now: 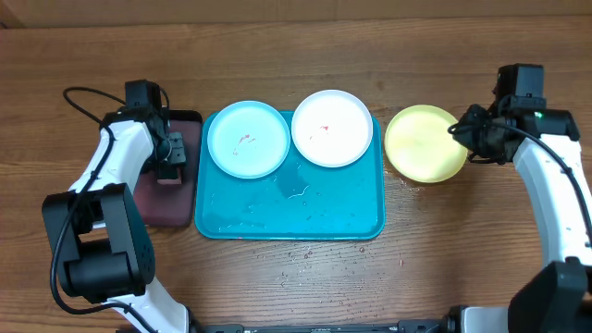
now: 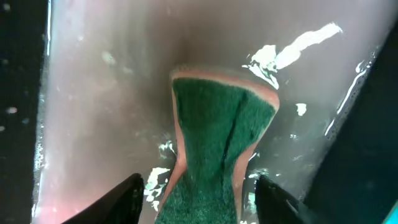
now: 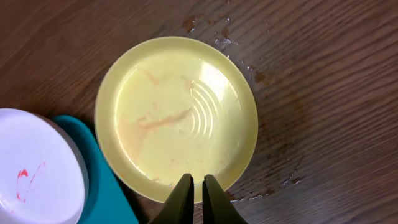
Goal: Clean dirty plates on tray and stack at the side
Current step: 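Place the yellow plate on the table right of the tray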
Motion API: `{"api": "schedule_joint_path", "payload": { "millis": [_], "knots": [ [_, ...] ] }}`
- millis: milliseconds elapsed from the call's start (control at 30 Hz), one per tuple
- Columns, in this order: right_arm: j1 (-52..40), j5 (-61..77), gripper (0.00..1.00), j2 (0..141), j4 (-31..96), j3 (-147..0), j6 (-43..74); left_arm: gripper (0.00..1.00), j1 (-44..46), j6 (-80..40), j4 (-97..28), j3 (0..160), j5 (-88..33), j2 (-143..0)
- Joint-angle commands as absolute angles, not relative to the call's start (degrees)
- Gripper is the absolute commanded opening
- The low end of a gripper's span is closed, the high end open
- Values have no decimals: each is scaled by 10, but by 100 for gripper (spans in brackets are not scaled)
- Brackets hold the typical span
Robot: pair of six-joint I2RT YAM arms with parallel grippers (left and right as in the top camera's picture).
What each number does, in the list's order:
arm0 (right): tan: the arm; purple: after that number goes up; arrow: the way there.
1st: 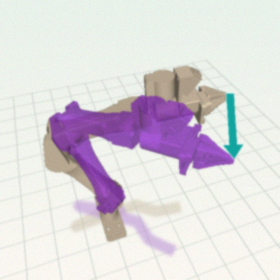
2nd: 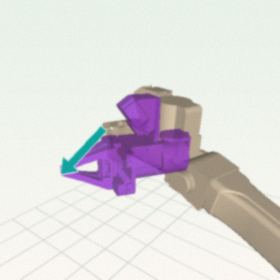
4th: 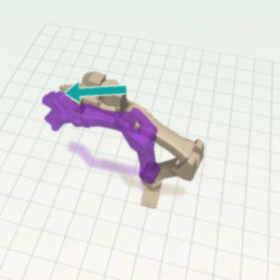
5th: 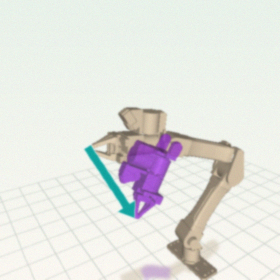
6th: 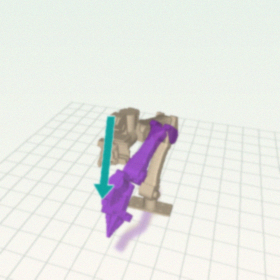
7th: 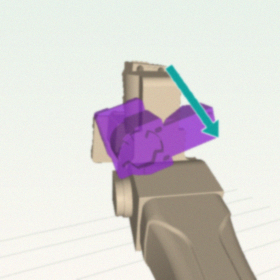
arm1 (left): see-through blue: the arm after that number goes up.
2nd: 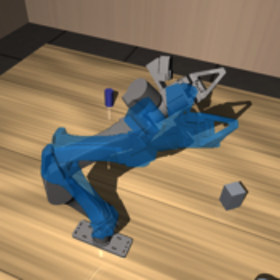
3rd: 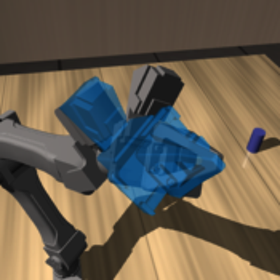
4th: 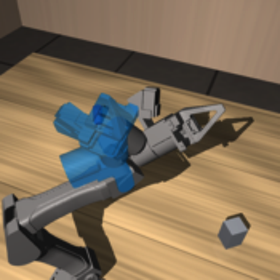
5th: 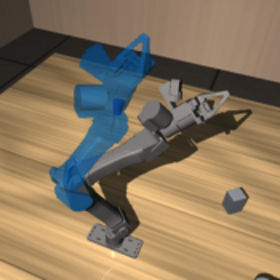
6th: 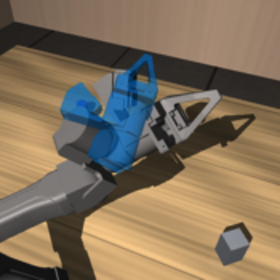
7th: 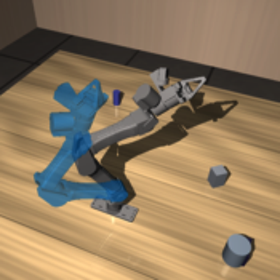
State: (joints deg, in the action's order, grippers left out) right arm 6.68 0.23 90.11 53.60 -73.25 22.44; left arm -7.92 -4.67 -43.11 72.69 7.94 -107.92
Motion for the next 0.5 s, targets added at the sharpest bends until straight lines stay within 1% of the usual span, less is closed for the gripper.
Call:
{"api": "schedule_joint_path", "payload": {
  "millis": [0,267,367,400,467],
  "knots": [
    [69,8,7,920,535,-723,226,61,-82,-69,-433,736,78,-1078],
    [68,31,6,937,530,-723,225,60,-82,-71,-435,736,69,-1078],
    [67,121,6,937,512,-723,198,60,-82,-73,-435,736,51,-1078],
    [64,172,8,937,502,-723,166,60,-82,-73,-435,736,48,-1078],
    [56,255,18,937,490,-723,102,60,-82,-73,-435,736,48,-1078]
  ]
}}
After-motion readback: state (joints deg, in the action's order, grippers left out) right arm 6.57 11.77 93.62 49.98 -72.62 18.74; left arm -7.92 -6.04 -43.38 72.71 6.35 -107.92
